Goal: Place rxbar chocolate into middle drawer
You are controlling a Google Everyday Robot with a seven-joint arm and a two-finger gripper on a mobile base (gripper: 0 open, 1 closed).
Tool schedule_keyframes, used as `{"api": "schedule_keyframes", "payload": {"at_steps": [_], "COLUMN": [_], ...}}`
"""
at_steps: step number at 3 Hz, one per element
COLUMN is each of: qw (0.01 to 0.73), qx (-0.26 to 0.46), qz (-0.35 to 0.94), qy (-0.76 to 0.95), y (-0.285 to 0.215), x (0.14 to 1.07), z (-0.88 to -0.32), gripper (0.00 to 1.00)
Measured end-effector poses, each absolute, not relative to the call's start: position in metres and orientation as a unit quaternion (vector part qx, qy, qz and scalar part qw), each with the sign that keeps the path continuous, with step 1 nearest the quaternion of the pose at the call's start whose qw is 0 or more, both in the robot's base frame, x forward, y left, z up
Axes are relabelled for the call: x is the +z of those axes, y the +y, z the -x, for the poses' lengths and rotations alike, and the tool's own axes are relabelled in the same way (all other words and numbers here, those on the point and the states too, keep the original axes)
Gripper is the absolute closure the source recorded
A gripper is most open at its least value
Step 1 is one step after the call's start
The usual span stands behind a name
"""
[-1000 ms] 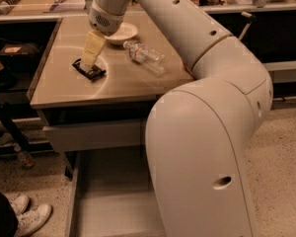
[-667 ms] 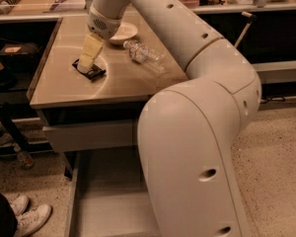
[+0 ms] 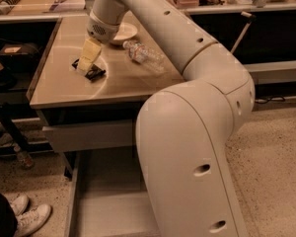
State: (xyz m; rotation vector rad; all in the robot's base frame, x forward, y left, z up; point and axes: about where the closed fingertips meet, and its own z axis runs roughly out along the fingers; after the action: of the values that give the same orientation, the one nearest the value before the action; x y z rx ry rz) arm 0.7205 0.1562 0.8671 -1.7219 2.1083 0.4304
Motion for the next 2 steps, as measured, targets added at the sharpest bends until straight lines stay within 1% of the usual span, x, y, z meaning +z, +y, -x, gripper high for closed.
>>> {"api": "schedule_keyframes", "payload": {"at_steps": [2], "qw": [0.138], "qx": [0.186], "qz": [0.605], "qy": [0.761], "y": [0.175], "x": [0.824], "z": [-0.716], "gripper": [0.00]}}
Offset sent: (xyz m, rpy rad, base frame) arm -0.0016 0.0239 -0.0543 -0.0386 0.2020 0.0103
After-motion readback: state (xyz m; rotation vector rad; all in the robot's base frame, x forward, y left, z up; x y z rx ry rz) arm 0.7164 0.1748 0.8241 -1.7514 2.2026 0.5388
